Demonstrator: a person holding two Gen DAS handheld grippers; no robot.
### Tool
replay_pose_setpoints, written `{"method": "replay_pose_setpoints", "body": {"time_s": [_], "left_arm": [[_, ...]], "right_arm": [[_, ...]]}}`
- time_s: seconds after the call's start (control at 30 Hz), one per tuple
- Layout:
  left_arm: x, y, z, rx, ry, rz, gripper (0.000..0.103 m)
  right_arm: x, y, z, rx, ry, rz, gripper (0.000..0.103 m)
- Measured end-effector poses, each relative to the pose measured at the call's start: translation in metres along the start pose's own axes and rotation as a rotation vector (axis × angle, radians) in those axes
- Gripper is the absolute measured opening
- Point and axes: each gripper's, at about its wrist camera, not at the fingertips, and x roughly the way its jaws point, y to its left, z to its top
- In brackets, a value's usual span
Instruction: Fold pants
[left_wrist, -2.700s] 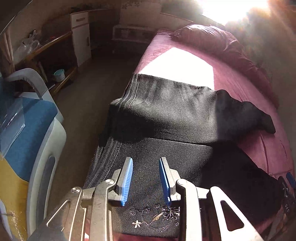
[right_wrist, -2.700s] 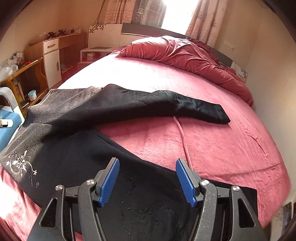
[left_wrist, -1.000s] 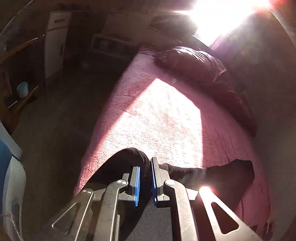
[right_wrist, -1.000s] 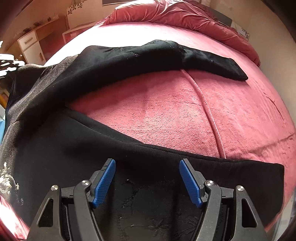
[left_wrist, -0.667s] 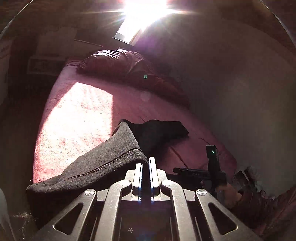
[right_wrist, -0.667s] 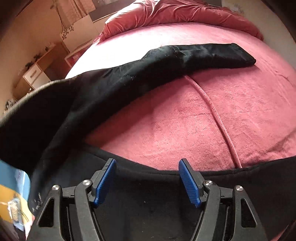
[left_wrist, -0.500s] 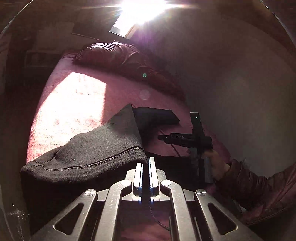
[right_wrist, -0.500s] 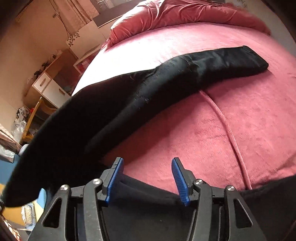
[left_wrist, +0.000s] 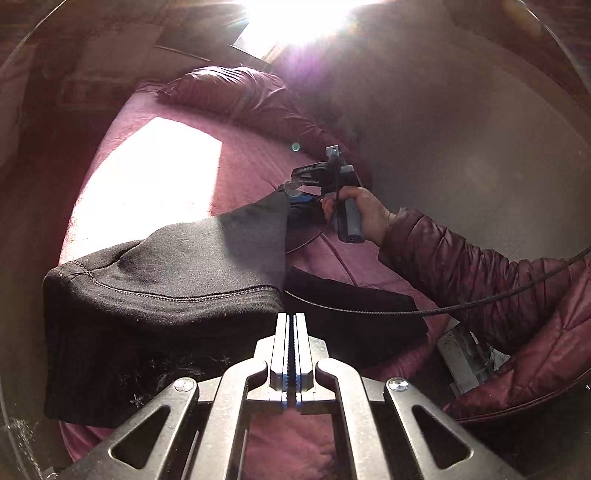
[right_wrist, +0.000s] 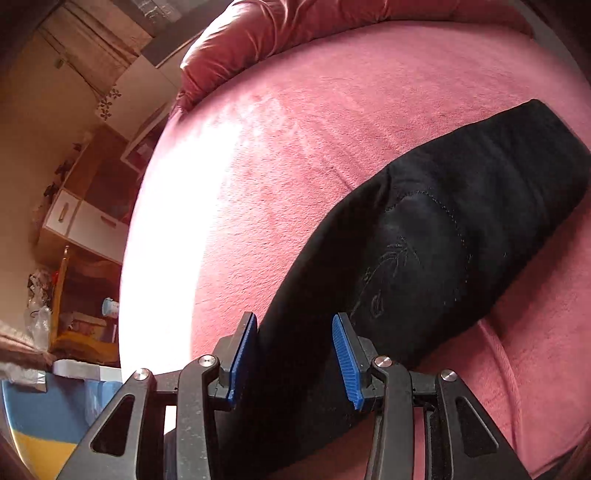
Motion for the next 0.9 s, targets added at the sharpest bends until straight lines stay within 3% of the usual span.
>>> {"method": "replay_pose_setpoints", "body": {"time_s": [0.07,0.17,0.3,0.33,0.37,0.4,0.6,0.73,0.8,0.9], "left_arm": [[-0.003,0.006,0.005,-0.016,-0.004,0.011,0.001],[-0.003,0.019,0.011,-0.065,-0.009,0.018,0.001],[0.001,0.046,0.013,-0.222,0.008,-0.004,0.003],[0.001,0.055,0.008,-0.271,0.015,-0.004,0.006],[0.004,0.065,0.004,-0.32,0.029,0.012,0.02],[0.008,0.071,-0.002,-0.359,0.05,0.01,0.027],[0.035,0.091,-0.043,-0.531,0.166,0.039,0.043],[0.055,0.088,-0.046,-0.571,0.181,0.009,0.048],[0.071,0.082,-0.047,-0.584,0.219,-0.032,0.048],[0.095,0.076,-0.055,-0.585,0.299,-0.014,0.048]], "right_arm": [[0.008,-0.003,0.006,0.009,0.002,-0.006,0.016],[0.007,-0.003,0.012,0.006,-0.009,0.022,0.008],[0.004,-0.006,0.009,-0.011,-0.003,0.034,0.007],[0.005,-0.007,0.009,-0.012,0.002,0.035,0.007],[0.008,-0.009,0.008,-0.004,0.01,0.037,0.008],[0.01,-0.011,0.008,0.011,0.014,0.037,0.008],[0.018,-0.017,0.006,0.043,0.023,0.058,0.01],[0.014,-0.026,0.003,0.059,0.02,0.062,0.015],[0.016,-0.025,0.006,0.063,0.019,0.065,0.018],[0.018,-0.023,0.007,0.064,0.019,0.063,0.028]]}}
